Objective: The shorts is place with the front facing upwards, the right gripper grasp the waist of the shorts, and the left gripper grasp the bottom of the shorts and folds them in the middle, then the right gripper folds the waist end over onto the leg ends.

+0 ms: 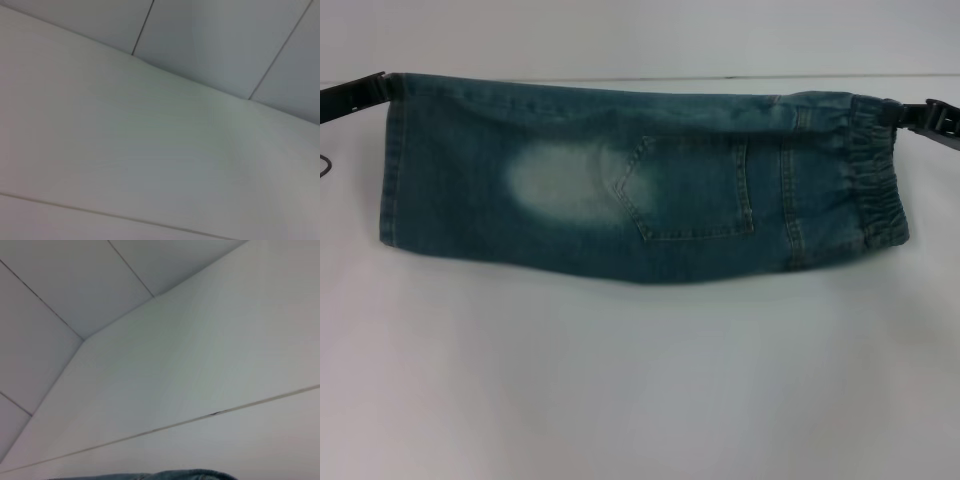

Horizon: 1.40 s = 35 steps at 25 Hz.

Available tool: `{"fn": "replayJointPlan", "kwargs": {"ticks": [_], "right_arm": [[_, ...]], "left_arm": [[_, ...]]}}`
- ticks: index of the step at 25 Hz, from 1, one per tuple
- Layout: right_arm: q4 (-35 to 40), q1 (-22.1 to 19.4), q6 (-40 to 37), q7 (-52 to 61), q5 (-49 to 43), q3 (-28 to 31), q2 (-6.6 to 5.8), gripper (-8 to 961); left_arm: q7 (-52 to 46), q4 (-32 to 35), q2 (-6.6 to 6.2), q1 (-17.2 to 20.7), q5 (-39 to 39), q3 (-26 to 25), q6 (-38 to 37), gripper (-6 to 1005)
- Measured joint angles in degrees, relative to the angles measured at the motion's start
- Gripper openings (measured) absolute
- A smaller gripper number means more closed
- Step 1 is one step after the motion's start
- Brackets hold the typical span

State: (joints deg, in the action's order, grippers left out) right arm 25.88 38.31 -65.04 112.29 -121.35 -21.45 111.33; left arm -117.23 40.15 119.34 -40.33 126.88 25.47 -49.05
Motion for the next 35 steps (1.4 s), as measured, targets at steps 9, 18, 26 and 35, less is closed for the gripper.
{"fn": "replayJointPlan", "kwargs": {"ticks": [9,18,26,35], "right_arm": [[-0.7,1.4,5.0,-4.6,0.1,0.0,1.84,47],[-1.6,1.3,7.8,-5.3,-0.4,-1.3,2.05,81],[-1.7,-0.4,8.2,-5.0,-0.2,-1.4,2.05,223],[1.3,-1.8,-1.8,-2.3,-0.5,-1.9,-1.21,736]], "left_arm": [[5.7,-2.3,0.37,-0.3,-2.9,1.1,3.1,35],[10.9,-3.3,1.27,0.4,-5.8,1.3,5.0,99],[11.0,-3.4,1.65,2.2,-5.9,1.1,6.0,312],[18.1,-0.7,1.64,7.0,-13.7,1.2,-7.8,562]]}}
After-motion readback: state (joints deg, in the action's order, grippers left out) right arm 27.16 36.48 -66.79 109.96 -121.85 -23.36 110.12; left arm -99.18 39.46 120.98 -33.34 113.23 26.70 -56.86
